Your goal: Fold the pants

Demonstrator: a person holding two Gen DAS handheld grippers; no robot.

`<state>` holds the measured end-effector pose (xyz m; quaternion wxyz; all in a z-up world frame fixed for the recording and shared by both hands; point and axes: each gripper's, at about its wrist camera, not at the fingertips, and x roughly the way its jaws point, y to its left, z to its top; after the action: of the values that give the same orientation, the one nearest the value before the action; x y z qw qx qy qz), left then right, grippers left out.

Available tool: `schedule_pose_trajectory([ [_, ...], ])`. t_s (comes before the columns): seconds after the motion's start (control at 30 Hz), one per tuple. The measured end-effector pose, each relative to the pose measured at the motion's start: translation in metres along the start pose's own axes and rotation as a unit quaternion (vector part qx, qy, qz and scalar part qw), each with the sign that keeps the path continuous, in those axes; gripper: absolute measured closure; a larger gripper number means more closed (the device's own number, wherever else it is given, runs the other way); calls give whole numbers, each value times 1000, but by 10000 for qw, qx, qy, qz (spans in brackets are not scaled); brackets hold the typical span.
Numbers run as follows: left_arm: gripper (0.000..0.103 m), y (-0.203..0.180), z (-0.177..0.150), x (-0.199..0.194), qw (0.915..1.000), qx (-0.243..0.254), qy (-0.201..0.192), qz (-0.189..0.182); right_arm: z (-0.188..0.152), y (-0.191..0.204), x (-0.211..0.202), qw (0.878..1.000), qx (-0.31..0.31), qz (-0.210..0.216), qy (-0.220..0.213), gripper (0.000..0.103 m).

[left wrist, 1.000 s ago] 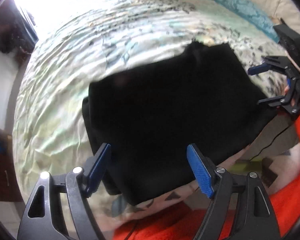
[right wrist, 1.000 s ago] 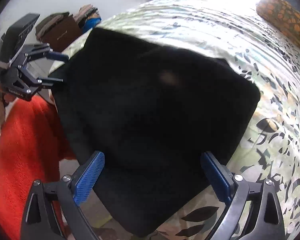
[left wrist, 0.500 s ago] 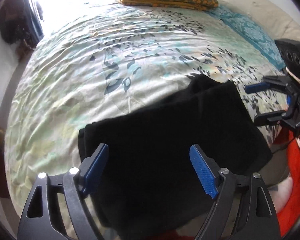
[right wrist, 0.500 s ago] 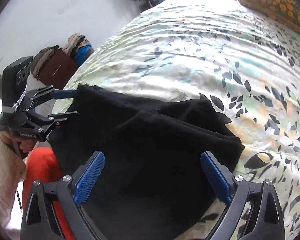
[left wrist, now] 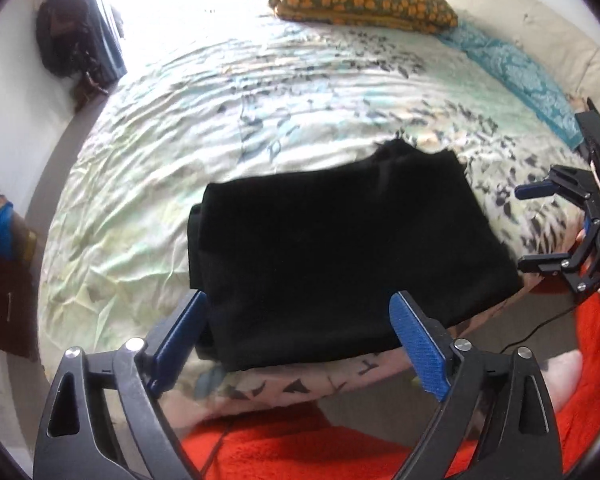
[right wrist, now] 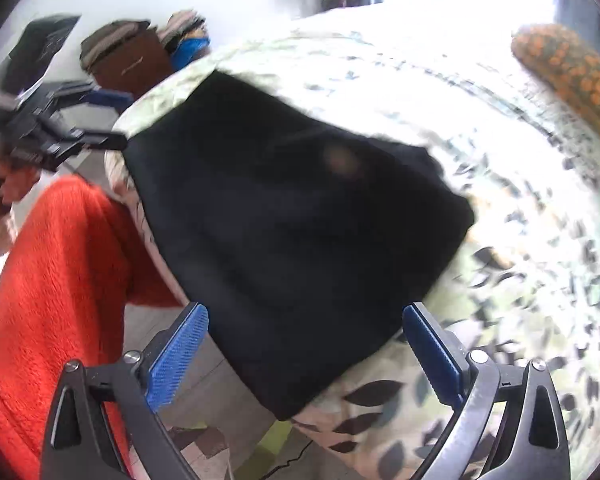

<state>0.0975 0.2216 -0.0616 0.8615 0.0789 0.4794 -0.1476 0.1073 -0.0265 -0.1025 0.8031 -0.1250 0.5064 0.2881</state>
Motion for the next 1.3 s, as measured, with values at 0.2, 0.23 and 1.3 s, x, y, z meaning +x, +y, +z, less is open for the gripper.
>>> schedule_pose_trajectory([
  [0.2,7,-29,11,-24,9976,-668,-87,165,-6,-12,-31,9974,722,-57,-58,5],
  [0.23,7,-34,12,-26,9965,-815,-57,204,-9,-10,-34,9968,799,-87,15,5],
  [1.3,4,-85,10,-95,9478,-2396,146,2100,22,38,-140,9936,939,-433,-456,2],
])
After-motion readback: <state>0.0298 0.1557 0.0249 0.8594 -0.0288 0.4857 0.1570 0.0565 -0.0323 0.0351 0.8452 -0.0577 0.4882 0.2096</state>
